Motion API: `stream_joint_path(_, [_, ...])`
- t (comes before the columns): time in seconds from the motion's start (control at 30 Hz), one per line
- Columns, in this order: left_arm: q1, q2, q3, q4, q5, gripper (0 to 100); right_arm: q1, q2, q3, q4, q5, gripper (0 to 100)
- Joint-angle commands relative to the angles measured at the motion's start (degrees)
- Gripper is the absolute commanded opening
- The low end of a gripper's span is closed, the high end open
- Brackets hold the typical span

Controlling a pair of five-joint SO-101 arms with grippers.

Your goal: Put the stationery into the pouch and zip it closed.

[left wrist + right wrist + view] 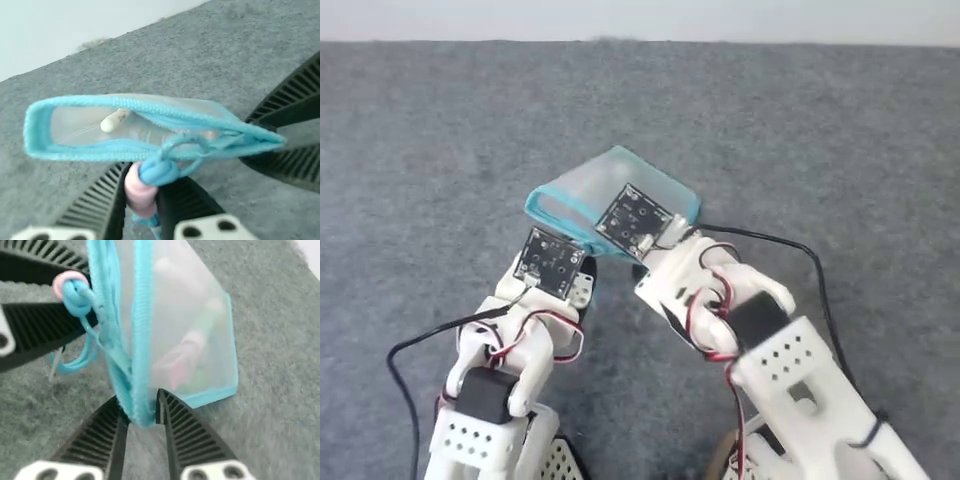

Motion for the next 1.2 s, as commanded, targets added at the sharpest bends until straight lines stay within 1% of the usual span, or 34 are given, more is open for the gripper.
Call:
stream_joint_path(0.0, [-5.2, -1.1, -3.4, -0.3, -0.9, 1, 2.2, 7.0, 0.3, -2.9, 0.6, 0.7])
stream_joint_path(0.1, [-8.3, -1.1, -3.4, -0.3, -0.9, 1, 2.3, 9.1, -0.4, -3.0, 0.6, 0.7])
stream_joint_path(0.33, [-16.4, -1.1, -3.6, -0.8, -0.9, 1, 6.3, 9.4, -0.7, -3.0, 0.7, 0.7])
stream_joint_path(0.5, [-21.0, -0.7, -3.6, -2.8, -0.9, 1, 7.0, 9.4, -0.4, -2.5, 2.4, 0.7])
stream_joint_path(0.73, [-21.8, -0.7, -3.6, -2.8, -0.9, 1, 12.8, 9.9, 0.1, -2.5, 5.8, 0.7])
stream_joint_path(0.97, [-21.8, -0.6, -3.6, -2.5, -0.9, 1, 16.0, 10.0, 1.1, -2.5, 6.8, 0.7])
stream_joint_path(1.17, [-21.8, -0.6, -3.6, -2.5, -0.9, 1, 23.4, 10.0, 1.1, -2.4, 9.5, 0.7])
